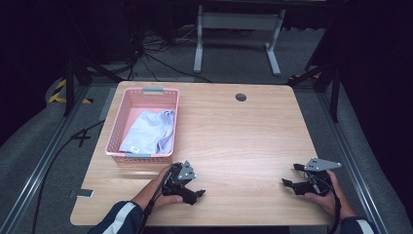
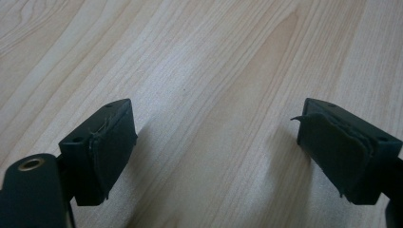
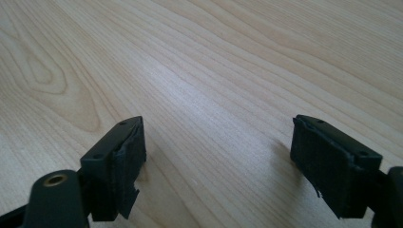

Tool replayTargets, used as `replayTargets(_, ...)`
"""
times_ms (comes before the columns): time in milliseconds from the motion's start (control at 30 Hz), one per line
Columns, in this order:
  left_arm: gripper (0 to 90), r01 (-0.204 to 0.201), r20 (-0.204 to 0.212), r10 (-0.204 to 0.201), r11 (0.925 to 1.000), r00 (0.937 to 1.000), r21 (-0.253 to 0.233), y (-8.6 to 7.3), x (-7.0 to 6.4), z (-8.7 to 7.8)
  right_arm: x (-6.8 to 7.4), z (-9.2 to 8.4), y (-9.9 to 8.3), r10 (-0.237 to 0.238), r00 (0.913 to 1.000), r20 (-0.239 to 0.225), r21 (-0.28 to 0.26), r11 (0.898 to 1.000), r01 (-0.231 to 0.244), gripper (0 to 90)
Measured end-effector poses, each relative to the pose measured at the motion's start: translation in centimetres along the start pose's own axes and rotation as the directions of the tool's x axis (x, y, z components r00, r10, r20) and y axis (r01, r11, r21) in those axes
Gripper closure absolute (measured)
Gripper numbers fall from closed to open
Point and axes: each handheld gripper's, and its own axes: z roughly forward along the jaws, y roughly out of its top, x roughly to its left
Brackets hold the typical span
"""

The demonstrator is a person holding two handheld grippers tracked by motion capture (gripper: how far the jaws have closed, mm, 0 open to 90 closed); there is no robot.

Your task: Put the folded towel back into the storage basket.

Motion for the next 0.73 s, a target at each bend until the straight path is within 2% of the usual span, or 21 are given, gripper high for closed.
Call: replayTargets(733, 9.6, 0.003, 0.006, -0.003, 1.0000, 1.0000, 0.003, 0.08, 0.12, 0.14, -0.14, 0.15, 0.14, -0.002, 1.0000, -0.001, 0.002, 1.000, 0.002, 18.6)
